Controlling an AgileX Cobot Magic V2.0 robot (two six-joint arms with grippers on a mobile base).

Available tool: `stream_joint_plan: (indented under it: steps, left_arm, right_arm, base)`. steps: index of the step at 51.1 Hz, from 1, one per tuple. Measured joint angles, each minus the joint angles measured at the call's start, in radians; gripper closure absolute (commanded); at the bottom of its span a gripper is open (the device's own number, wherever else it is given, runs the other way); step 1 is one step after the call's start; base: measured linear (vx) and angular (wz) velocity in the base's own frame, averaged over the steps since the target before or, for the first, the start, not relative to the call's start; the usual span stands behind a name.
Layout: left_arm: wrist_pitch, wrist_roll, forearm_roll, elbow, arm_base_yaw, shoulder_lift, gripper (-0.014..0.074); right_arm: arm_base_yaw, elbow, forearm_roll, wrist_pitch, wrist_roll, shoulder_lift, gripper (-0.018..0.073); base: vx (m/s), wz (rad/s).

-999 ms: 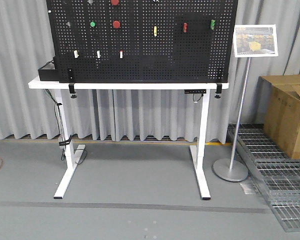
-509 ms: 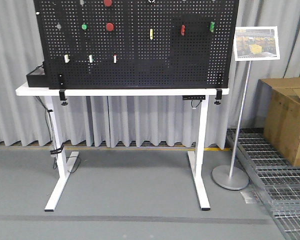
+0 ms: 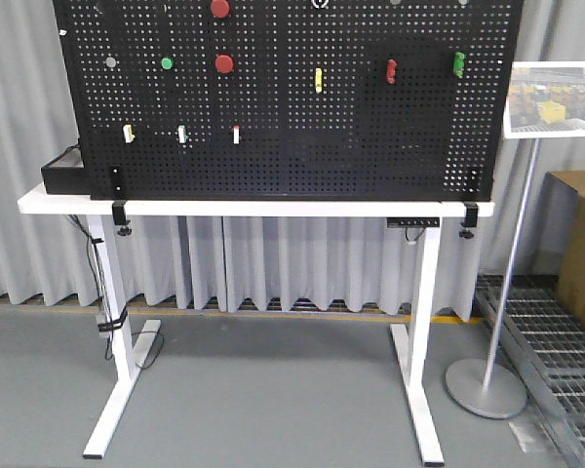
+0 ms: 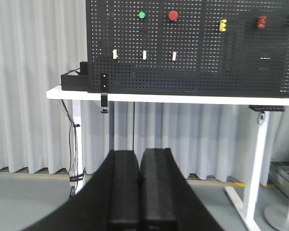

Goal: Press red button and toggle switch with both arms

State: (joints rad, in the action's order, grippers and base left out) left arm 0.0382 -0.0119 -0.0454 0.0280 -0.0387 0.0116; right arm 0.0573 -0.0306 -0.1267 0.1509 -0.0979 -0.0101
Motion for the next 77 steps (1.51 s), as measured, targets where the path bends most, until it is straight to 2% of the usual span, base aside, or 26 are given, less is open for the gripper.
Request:
stream_joint_plan:
  steps: [77]
  left_arm:
    - [0.000,0.000,0.000,0.000,0.000,0.000,0.0594]
  right_arm:
    - [0.000,0.000,0.000,0.000,0.000,0.000,0.0559]
  base:
    - [0.40,0.01]
